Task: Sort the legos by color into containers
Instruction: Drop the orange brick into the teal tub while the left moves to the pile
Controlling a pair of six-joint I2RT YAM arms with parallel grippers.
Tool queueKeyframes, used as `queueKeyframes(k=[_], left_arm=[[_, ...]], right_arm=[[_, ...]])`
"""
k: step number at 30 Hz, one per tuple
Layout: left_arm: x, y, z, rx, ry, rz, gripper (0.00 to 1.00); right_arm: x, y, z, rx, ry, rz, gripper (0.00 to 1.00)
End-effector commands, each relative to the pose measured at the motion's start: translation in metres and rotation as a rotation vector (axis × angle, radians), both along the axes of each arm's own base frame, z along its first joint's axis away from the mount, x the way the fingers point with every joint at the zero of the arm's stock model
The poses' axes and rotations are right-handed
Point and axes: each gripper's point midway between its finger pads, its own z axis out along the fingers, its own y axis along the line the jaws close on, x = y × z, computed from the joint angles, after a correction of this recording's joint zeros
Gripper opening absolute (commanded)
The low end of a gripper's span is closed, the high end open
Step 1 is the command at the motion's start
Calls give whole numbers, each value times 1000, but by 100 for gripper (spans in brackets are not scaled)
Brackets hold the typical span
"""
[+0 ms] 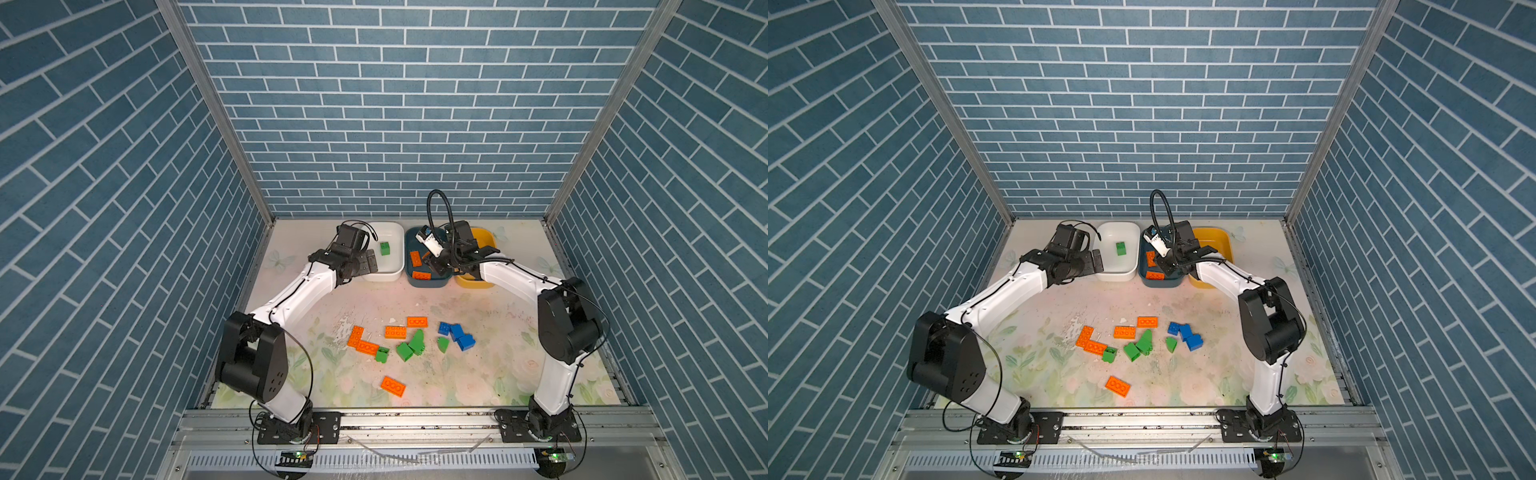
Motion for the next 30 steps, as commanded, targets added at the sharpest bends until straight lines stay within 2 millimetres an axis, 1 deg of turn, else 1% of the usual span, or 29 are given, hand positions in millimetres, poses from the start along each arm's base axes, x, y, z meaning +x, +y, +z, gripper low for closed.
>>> queueKeyframes(k=[1, 3, 5, 6, 7, 8, 11, 14, 17, 18, 22, 25, 26, 28, 30], left_arm=[[-22, 4, -9, -53, 47, 29, 99], [-34, 4, -15, -79, 71, 35, 99], [-45, -1, -20, -111, 93, 15, 99], [-50, -4, -22, -117, 104, 2, 99], [-56, -7, -23, -119, 112, -12, 99], [-62, -9, -24, -112, 121, -30, 99], [-81, -19, -28, -87, 157, -127, 99], [-102, -29, -30, -56, 181, -240, 99], [-128, -29, -36, -13, 228, -288, 99], [-136, -29, -39, -5, 246, -295, 99], [-175, -38, -57, 18, 325, -325, 91], [-201, -51, -70, 15, 368, -360, 83], [-209, -56, -74, 14, 386, -373, 81], [-224, -63, -82, 20, 421, -406, 81], [-235, -66, -90, 49, 445, -434, 76]], right_arm=[[44, 1, 9, 48, -21, -179, 30], [62, -1, 0, 20, -24, -233, 31], [82, -6, -8, 2, -5, -303, 32], [88, -6, -13, -2, 15, -327, 33], [94, -5, -21, -9, 41, -343, 36], [97, -2, -24, -12, 58, -349, 38], [101, 6, -18, 32, 90, -365, 49], [98, 11, -3, 89, 81, -355, 59], [89, 13, 9, 128, 46, -341, 71], [86, 12, 24, 154, 20, -340, 74], [70, 4, 40, 215, -41, -362, 84], [60, -4, 52, 277, -90, -408, 99], [57, -8, 53, 294, -98, -426, 99], [52, -14, 56, 313, -112, -445, 99], [47, -20, 58, 316, -130, -449, 99]])
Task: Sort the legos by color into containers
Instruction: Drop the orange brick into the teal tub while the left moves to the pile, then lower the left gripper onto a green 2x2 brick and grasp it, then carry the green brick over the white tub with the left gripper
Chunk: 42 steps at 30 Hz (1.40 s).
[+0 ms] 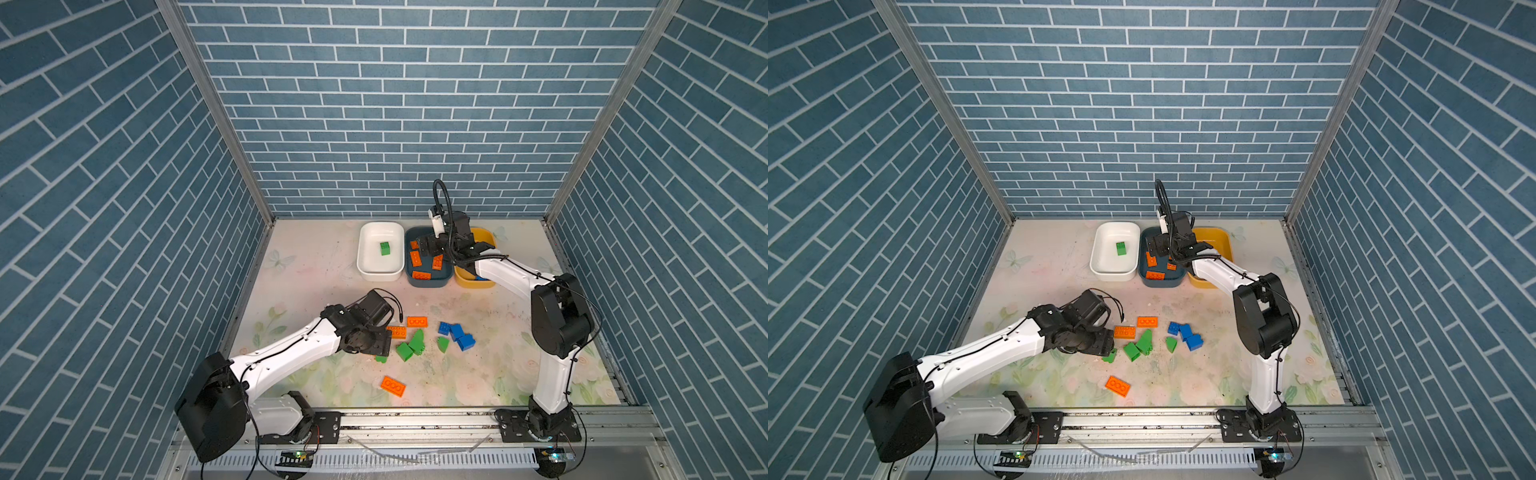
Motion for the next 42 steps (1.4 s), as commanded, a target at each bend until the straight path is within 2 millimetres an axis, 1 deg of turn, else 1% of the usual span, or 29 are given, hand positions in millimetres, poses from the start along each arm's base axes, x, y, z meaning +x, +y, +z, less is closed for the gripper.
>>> queueKeyframes(k=[1, 4, 6, 12, 16, 21, 25, 28, 31, 35, 41, 42], left_arm=[[-20, 1, -15, 52, 56, -9, 74], [-17, -2, -23, 73, 50, -24, 66], [-12, -3, -26, 90, 34, -27, 66], [-1, -6, -39, 162, 35, -43, 59], [4, -15, -44, 174, 40, -74, 55], [4, -24, -46, 195, 43, -118, 54], [7, -27, -47, 204, 42, -119, 56], [9, -29, -47, 199, 38, -118, 57], [9, -31, -47, 201, 41, -124, 54], [9, -34, -48, 206, 43, -148, 48], [13, -35, -49, 226, 38, -155, 47], [14, -35, -48, 228, 32, -153, 44]], right_arm=[[0, -9, 17, 64, -76, -62, 99], [-3, -12, 17, 48, -95, -56, 99], [-5, -13, 16, 43, -96, -49, 99], [-9, -13, 20, 39, -116, -33, 98], [-11, -18, 20, 12, -129, -33, 98], [-12, -20, 17, -8, -132, -33, 98], [-11, -18, 15, -9, -129, -27, 98], [-11, -18, 14, -13, -129, -26, 98], [-11, -18, 14, -16, -129, -26, 98], [-11, -19, 12, -20, -126, -25, 98], [-11, -18, 10, -20, -122, -24, 98], [-11, -18, 10, -20, -121, -22, 98]])
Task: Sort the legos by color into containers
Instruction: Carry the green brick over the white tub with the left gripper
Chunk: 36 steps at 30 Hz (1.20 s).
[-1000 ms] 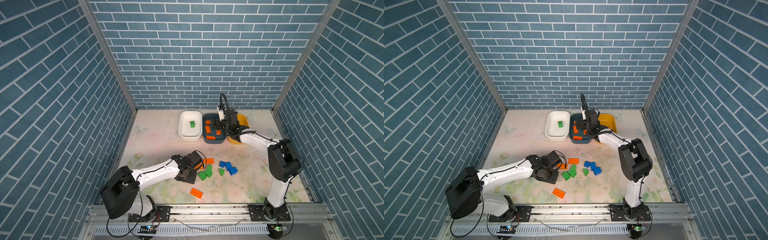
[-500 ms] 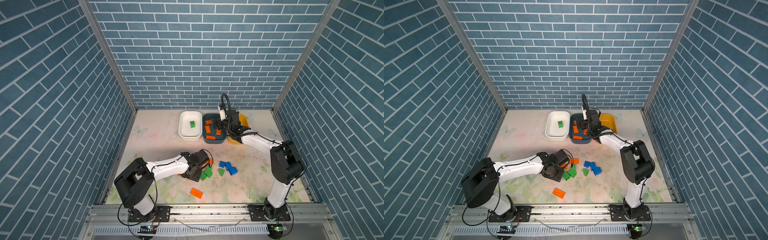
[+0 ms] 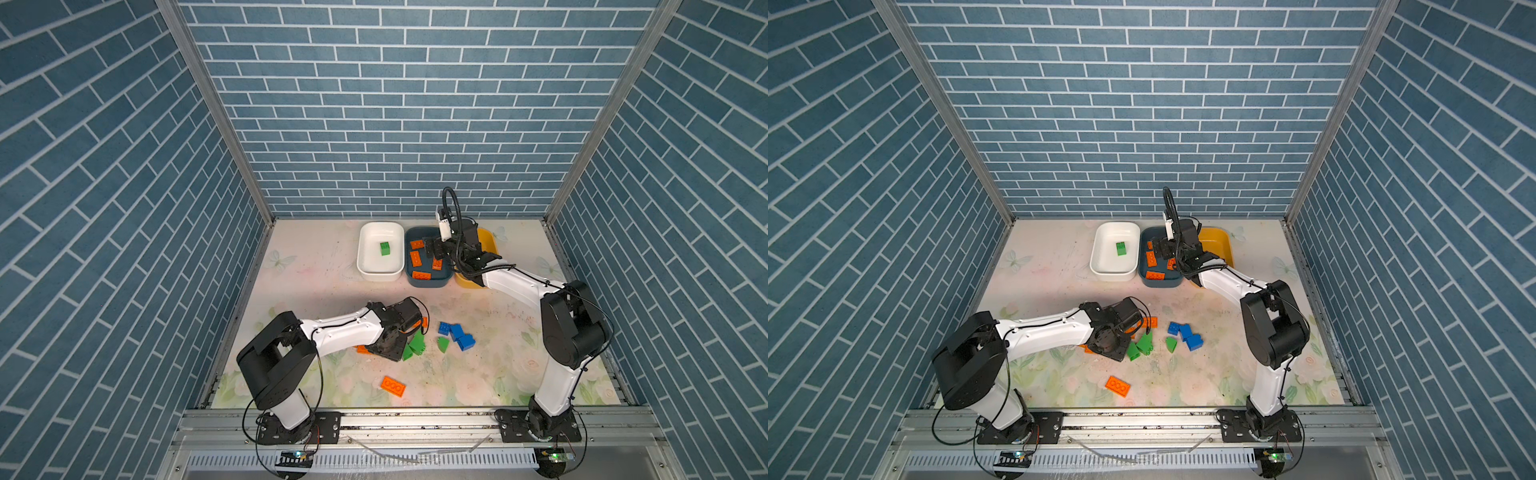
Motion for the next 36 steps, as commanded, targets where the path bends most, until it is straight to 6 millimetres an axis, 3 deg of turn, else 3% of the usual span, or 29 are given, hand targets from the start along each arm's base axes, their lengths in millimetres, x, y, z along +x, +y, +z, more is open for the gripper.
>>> queueKeyframes(k=[1, 7, 10, 16, 20, 24, 29, 36], left_arm=[[4, 0, 5, 28, -24, -16, 41], [14, 6, 27, 25, -127, -2, 32], [27, 11, 50, 30, -214, 16, 31], [90, 16, 118, 2, -410, 120, 31], [146, 16, 139, -67, -504, 190, 31], [203, 16, 138, -116, -520, 269, 31], [267, 20, 112, -92, -523, 342, 30], [321, 37, 73, 33, -512, 409, 31]], right_arm=[[-3, -4, 0, -19, -15, -1, 98], [-4, -6, -2, -26, -11, -3, 98], [-6, -10, 0, -22, -15, -22, 98], [-15, -22, 13, 56, -34, -82, 99], [-19, -39, 19, 97, -63, -167, 99], [-24, -60, 26, 132, -52, -283, 99], [-39, -76, 28, 84, -39, -308, 99], [-56, -93, 23, 46, -12, -329, 99]])
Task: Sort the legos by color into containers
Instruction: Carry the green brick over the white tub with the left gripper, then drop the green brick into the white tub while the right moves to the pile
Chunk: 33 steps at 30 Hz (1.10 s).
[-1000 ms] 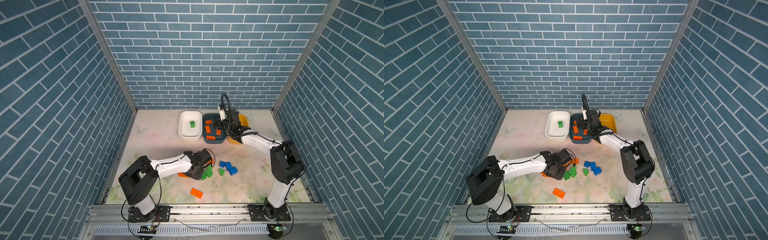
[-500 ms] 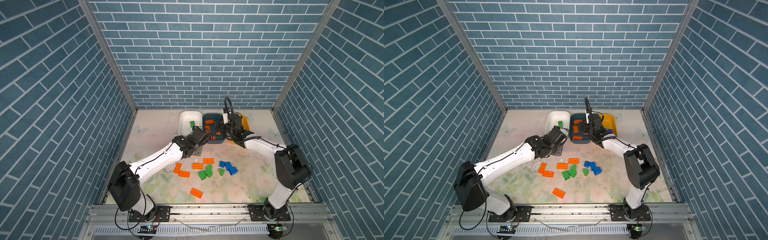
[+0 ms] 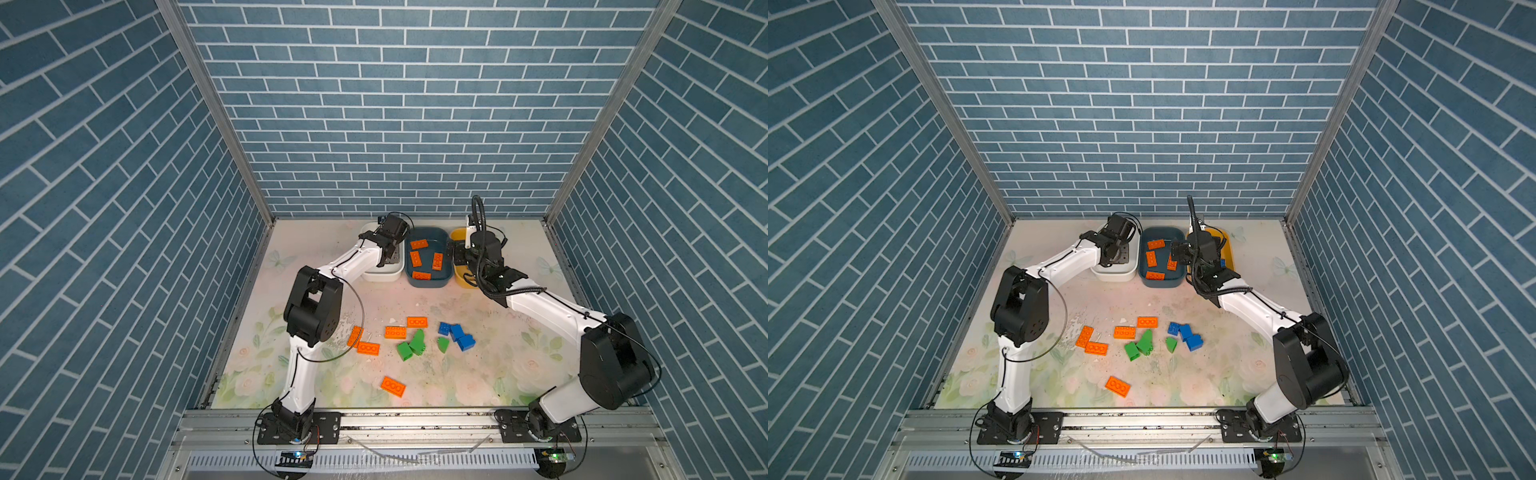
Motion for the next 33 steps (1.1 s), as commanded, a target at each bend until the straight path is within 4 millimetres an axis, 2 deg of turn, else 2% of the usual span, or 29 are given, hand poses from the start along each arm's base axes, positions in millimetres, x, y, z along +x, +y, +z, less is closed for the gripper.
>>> queueKeyframes(k=[1, 4, 8, 10, 15, 18, 20, 21, 24, 28, 33], left_arm=[[16, 12, -2, 49, -1, 33, 32], [25, 12, -12, 59, 20, 34, 39], [28, 9, -9, 36, 21, 22, 54], [24, 7, -3, 16, 16, 10, 62], [5, 3, 17, -60, -4, -30, 73], [-16, 7, 30, -108, -26, -43, 82], [-32, 16, 40, -120, -48, -24, 86], [-39, 23, 45, -119, -60, -7, 88], [-59, 44, 55, -99, -82, 48, 91], [-80, 72, 57, -70, -78, 118, 94], [-93, 99, 51, -55, -81, 208, 99]], right_arm=[[-12, -17, -16, -19, 53, -58, 99], [-15, -24, -20, -19, 66, -80, 99], [-17, -18, -25, -6, 86, -43, 99], [-16, -15, -27, -1, 94, -28, 99], [-16, -5, -32, -16, 127, 22, 98], [-25, 24, -38, -44, 128, 224, 95], [-43, 54, -47, -72, 126, 456, 93], [-57, 70, -53, -87, 134, 580, 95], [-90, 98, -74, -153, 183, 798, 94], [-123, 127, -98, -242, 242, 988, 93], [-150, 154, -117, -286, 311, 1117, 92]])
